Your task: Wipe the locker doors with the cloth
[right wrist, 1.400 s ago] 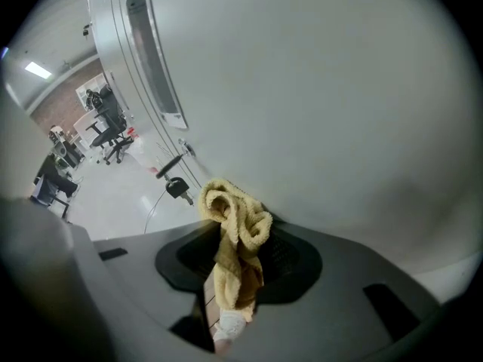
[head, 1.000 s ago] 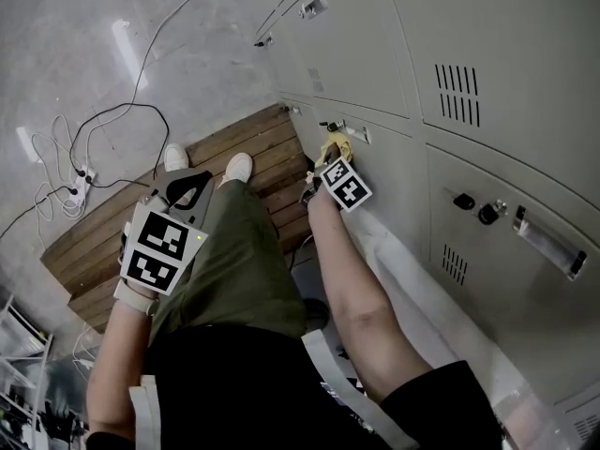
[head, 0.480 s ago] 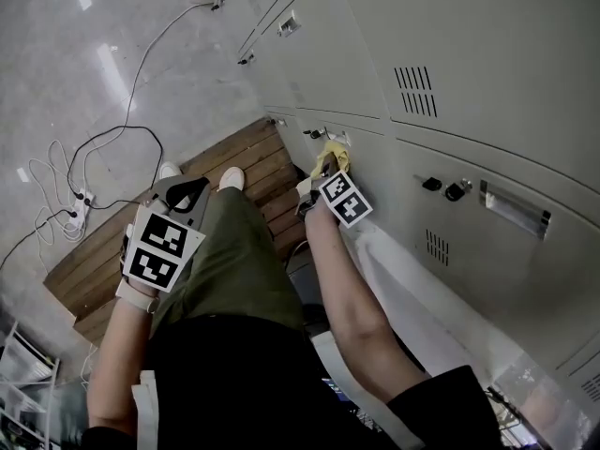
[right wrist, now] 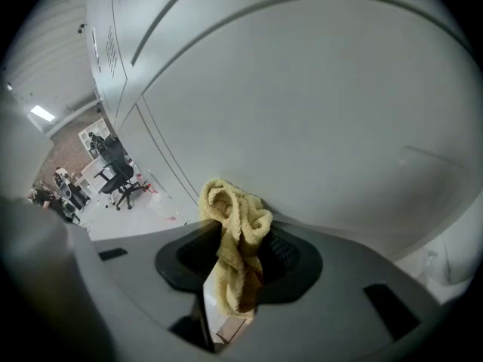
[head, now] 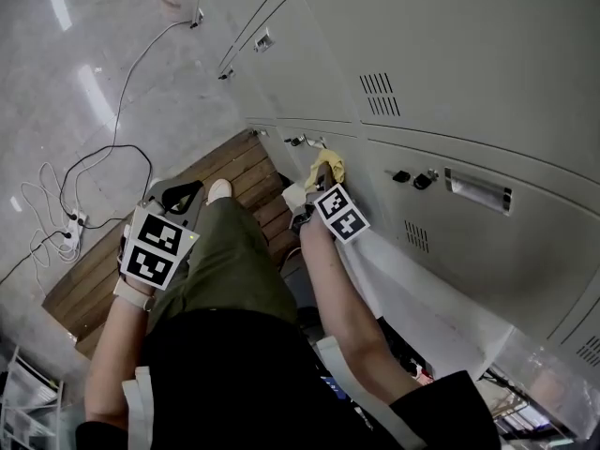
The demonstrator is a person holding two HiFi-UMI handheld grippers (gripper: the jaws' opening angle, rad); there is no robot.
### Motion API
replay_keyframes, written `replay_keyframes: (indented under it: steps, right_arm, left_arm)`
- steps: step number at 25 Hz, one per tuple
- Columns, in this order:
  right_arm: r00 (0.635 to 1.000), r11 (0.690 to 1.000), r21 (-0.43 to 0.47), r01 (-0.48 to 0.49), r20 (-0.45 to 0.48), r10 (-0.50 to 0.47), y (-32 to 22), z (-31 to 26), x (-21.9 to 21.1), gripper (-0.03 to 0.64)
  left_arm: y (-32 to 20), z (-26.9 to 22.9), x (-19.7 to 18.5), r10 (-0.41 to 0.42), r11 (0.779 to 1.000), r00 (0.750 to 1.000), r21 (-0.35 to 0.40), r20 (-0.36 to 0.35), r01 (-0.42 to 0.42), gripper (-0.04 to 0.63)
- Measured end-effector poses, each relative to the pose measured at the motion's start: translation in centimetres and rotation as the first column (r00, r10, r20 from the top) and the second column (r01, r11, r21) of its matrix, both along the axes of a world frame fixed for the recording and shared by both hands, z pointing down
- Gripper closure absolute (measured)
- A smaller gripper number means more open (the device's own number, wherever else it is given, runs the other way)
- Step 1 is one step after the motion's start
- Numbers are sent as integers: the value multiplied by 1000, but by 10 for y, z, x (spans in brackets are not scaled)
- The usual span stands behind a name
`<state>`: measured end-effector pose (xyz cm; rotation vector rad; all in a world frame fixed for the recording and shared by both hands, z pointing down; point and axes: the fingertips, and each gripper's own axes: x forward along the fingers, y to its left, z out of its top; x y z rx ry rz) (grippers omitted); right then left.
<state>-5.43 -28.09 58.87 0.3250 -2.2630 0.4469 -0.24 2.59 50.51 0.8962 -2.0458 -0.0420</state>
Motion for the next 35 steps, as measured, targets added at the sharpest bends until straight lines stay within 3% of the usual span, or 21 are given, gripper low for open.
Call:
replay_keyframes:
  steps: [20, 35]
  right_arm:
    - [992, 999, 36, 31, 122, -36, 3, -103, -3, 476]
    - [986, 996, 9, 85, 140, -86, 25, -122, -29, 476]
  left_arm:
    - [-6, -19, -22, 30, 999, 999, 42, 26, -31, 586]
    - [-3, -17, -25, -6, 999, 1000, 48, 17, 5, 586]
